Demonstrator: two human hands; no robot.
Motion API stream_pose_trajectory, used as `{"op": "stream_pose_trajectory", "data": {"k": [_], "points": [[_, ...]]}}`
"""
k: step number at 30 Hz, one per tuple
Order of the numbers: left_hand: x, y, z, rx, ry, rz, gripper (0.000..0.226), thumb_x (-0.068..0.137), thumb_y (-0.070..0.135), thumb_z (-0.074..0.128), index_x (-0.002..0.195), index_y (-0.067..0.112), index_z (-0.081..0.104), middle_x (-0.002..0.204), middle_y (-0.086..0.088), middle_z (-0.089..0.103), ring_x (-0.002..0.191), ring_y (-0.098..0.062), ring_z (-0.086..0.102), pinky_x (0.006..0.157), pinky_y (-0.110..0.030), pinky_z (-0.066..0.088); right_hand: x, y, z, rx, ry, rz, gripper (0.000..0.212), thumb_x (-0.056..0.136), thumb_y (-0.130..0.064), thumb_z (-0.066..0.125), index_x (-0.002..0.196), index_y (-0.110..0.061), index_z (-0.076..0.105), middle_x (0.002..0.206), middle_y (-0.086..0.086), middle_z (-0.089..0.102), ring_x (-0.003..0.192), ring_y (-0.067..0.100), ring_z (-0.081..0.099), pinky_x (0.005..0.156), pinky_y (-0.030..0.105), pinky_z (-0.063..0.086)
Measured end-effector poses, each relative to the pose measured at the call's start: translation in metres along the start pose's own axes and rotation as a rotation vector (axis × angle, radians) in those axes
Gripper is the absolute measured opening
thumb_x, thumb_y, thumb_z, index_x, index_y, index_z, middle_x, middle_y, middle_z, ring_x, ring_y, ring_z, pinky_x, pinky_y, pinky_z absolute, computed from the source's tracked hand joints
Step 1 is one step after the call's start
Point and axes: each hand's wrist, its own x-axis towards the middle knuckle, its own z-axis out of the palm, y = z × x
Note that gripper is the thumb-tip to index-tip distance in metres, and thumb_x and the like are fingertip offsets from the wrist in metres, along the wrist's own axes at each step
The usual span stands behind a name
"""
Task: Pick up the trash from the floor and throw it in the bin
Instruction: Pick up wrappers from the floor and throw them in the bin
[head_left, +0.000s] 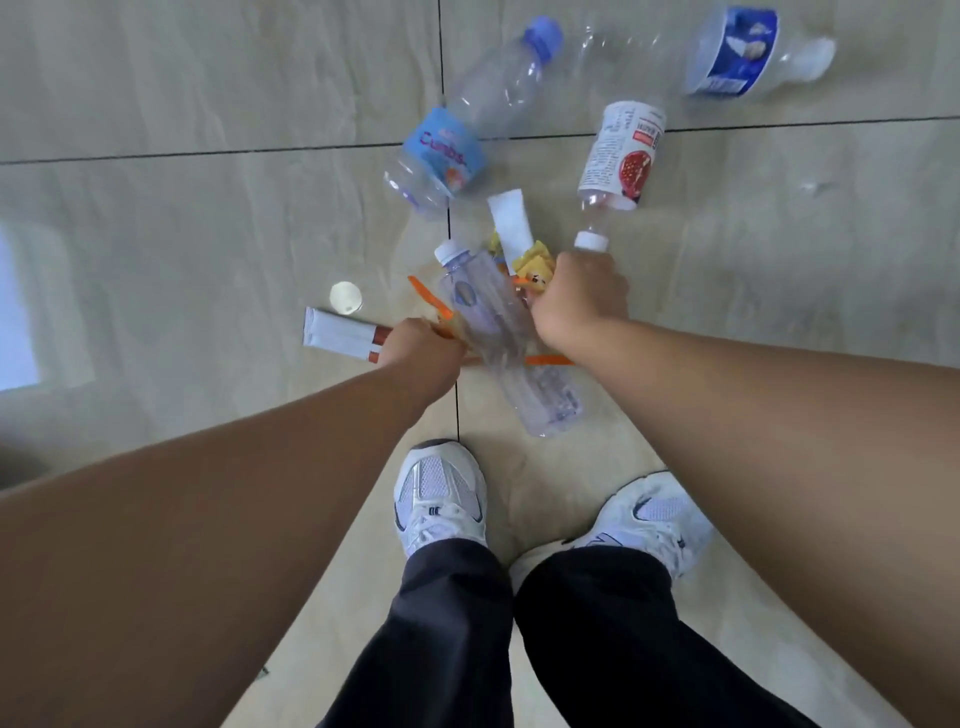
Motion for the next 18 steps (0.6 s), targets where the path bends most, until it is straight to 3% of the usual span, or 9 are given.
{"op": "stream_pose_trajectory", "data": {"k": [2,6,9,13,15,18], "points": [[0.001,0.0,0.0,0.0,0.012,0.011,0.025,0.091,0.02,0.058,0.103,0.0,0.067,0.066,0.001,0.048,0.051,-0.013,0.044,0.027,-0.013,0.031,0.0,-0.003,0.005,0.0,0.031,0.029,0.054,0.089,-0.029,0.067,0.133,-0.002,0.051,0.133,0.019,0.054,0.122,0.038,0.053,0.094,0.039,0.045],[0.004,-0.002,-0.002,0.058,0.045,0.031,0.022,0.086,0.026,0.059,0.091,0.008,0.071,0.066,-0.001,0.058,0.054,-0.015,0.05,0.045,-0.022,0.038,0.0,0.001,0.008,0.119,0.048,0.055,0.046,0.087,-0.023,0.069,0.125,-0.004,0.053,0.123,0.016,0.064,0.115,0.038,0.062,0.086,0.04,0.049],[0.005,-0.003,-0.002,0.026,0.041,0.028,0.02,0.086,0.029,0.063,0.087,0.011,0.071,0.083,-0.013,0.074,0.059,-0.02,0.054,0.053,-0.025,0.041,-0.003,0.005,0.005,0.25,0.065,0.066,0.049,0.087,-0.02,0.068,0.127,-0.003,0.045,0.121,0.017,0.065,0.111,0.039,0.063,0.08,0.039,0.046],[-0.004,-0.004,-0.006,-0.042,0.034,0.035,0.02,0.086,0.035,0.068,0.095,0.017,0.072,0.095,-0.013,0.075,0.072,-0.024,0.06,0.072,-0.033,0.054,-0.009,0.017,-0.004,0.316,-0.038,0.062,0.034,0.087,-0.028,0.068,0.113,-0.007,0.064,0.112,0.015,0.071,0.105,0.037,0.066,0.072,0.032,0.043],[-0.012,-0.002,-0.011,-0.048,0.036,0.048,0.02,0.087,0.036,0.067,0.097,0.019,0.072,0.092,-0.009,0.075,0.071,-0.022,0.059,0.069,-0.031,0.051,-0.014,0.023,-0.014,0.352,-0.078,0.057,0.026,0.088,-0.03,0.067,0.104,-0.009,0.07,0.105,0.014,0.073,0.097,0.036,0.068,0.066,0.028,0.042],[-0.025,0.005,-0.021,-0.071,0.05,0.063,0.013,0.09,0.033,0.066,0.091,0.021,0.072,0.08,-0.001,0.075,0.058,-0.011,0.059,0.052,-0.021,0.043,-0.026,0.031,-0.032,0.425,-0.079,0.083,0.023,0.086,-0.03,0.069,0.1,-0.011,0.071,0.099,0.01,0.072,0.087,0.032,0.065,0.055,0.025,0.039]]}}
